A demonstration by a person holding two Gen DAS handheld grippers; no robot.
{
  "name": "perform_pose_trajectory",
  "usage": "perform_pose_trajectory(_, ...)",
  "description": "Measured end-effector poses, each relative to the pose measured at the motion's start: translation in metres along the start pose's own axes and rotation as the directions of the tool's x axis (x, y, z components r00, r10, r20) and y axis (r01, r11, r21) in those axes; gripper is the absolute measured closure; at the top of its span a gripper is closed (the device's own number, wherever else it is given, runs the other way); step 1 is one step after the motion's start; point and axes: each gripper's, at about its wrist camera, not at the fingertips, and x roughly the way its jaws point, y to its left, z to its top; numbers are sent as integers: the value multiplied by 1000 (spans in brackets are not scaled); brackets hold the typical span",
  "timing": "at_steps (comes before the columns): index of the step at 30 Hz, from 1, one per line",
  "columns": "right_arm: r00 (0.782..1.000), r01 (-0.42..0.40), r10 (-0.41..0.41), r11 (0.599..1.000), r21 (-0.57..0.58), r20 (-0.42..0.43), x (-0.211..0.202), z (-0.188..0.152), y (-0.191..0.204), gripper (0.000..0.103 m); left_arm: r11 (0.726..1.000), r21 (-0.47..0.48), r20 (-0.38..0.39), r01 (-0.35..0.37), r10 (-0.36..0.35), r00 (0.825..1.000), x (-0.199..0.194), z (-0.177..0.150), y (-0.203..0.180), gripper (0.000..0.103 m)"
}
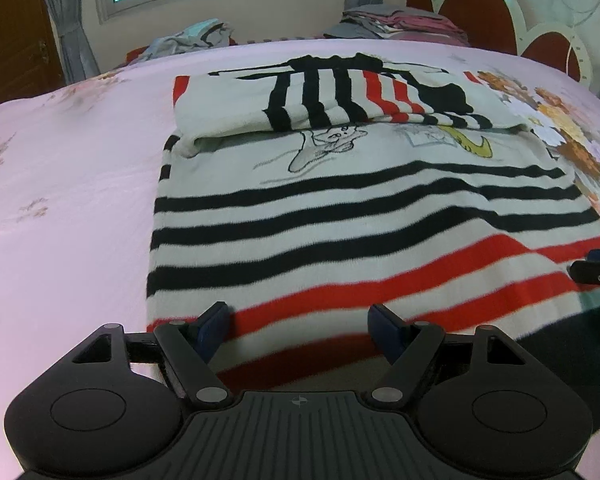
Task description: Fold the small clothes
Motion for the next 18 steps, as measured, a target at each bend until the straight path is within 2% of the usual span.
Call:
perform_pose_trajectory(2, 1000, 11, -11, 1000, 7, 5, -5, -5, 0, 67, 1000, 0, 0, 7, -7, 1000, -5, -3, 2, 27)
perform_pose_trajectory(4, 1000, 21, -21, 1000, 16, 14, -12, -10, -1, 58, 1000, -6, 3, 15, -15, 1000, -12, -6, 5, 27)
perform_pose_trajectory(12, 998, 54, -55, 996, 76, 11, -33, -30, -16, 56, 999, -48, 1, 25, -25, 1000, -36, -32, 30, 27)
perform_pose_trajectory(16, 997, 70, -71, 992, 108, 3, -41, -44, -25, 46, 995, -91, -29, 34, -37, 999, -43, -50, 44, 27)
perform_pose_trajectory(18, 997, 79, -78, 990, 116, -8, -44, -52, -28, 46, 992, -119, -35, 47, -51, 998, -46, -59, 50, 27)
